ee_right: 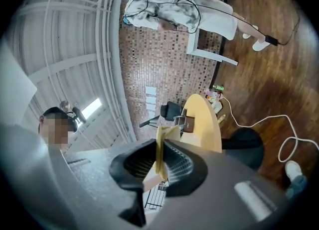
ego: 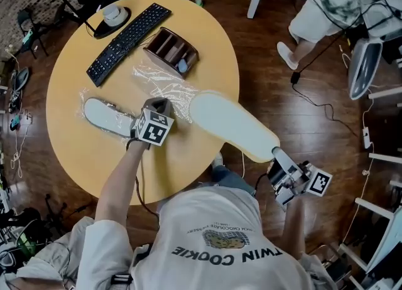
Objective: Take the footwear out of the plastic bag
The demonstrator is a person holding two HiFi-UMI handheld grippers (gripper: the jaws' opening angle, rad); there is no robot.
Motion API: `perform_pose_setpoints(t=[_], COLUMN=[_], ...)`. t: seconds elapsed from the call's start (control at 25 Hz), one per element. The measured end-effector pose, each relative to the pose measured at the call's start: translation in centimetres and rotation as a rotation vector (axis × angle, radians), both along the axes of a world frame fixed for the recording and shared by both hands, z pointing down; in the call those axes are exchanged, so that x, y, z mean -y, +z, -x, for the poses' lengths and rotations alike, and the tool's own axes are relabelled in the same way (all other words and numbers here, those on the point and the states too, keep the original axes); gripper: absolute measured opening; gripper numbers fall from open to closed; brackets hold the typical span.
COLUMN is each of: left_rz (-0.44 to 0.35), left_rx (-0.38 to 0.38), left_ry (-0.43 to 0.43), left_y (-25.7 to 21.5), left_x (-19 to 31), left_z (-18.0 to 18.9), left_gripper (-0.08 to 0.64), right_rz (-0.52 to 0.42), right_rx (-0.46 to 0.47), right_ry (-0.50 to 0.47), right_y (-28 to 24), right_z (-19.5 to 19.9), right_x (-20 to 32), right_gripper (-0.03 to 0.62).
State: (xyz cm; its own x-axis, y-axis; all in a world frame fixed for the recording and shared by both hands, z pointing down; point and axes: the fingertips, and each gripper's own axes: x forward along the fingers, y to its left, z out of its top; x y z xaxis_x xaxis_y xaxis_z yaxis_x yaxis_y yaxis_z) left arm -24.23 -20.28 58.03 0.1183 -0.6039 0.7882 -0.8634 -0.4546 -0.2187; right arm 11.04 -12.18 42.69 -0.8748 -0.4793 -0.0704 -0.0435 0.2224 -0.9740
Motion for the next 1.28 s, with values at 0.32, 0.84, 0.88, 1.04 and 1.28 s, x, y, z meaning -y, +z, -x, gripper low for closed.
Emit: perform_pose_setpoints(t=[0.32, 0.84, 0.88, 1.04, 1.28], left_rz=[0.005, -0.082, -0.083, -0.086, -0.107], left_rx=[-0.016, -0.212, -0.225, -0.251, -0.286], left_ry=[-0.006, -0.162, -0.177, -0.237, -0.305], left_y=[-0.1, -3.0, -3.2, -3.5, -3.7], left_x=[-0.2, -1.7, -1.9, -2.9, -4.6], left_z=[-0.2, 0.7, 0.9, 2.3, 3.3], left_gripper=[0.002, 0.002, 0.003, 0.003, 0.003], right_rz=[-0.064, -0.033, -0.033, -0.028, -0.037], right_rx=[0.021, 0.068, 0.072, 0.061, -0.04], right_ry=[-0.059, -0.112, -0.109, -0.123, -0.136], right_y=[-1.4, 1.2, 1.3, 2.7, 5.9], right_z=[5.1, 15.3, 16.1, 19.4, 22.9], right_x=[2.3, 6.1, 6.4, 8.0, 9.6], right_gripper=[0.049, 0.049, 0.049, 0.049, 0.049])
